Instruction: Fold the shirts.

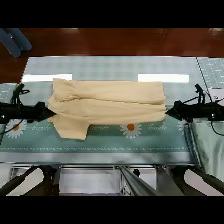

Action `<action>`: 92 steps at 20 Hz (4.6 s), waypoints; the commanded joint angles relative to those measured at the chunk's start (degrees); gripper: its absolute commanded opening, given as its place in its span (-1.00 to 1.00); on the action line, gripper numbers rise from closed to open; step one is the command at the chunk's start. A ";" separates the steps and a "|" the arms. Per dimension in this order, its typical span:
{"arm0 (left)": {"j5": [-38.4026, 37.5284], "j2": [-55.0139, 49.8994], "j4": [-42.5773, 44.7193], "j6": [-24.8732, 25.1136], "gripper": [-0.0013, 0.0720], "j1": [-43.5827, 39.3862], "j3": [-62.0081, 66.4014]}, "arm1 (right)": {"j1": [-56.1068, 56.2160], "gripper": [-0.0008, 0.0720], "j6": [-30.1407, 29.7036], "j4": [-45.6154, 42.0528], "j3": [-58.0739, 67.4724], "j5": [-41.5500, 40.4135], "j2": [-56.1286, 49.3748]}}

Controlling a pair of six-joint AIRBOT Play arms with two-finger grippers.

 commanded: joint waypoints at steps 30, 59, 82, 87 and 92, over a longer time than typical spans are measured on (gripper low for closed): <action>-3.17 -24.92 8.41 -10.16 0.94 -0.61 36.98 | -3.98 0.72 9.07 -3.32 30.97 4.07 -30.05; 20.98 -29.59 -7.76 -7.72 -0.90 -57.51 35.08 | 9.79 -0.90 15.30 -13.68 14.99 11.13 26.84; -6.23 -30.58 -0.90 -16.33 -0.90 -41.70 52.94 | 33.22 -0.89 18.86 -10.23 18.51 -1.92 16.76; -5.99 -9.35 8.90 -13.33 -0.89 -19.17 38.91 | 44.13 -0.89 18.82 -10.23 34.25 -4.98 -4.63; 2.36 17.03 8.28 -10.43 -0.89 -11.76 12.59 | 48.74 -0.89 18.73 -8.04 50.49 -7.34 -26.91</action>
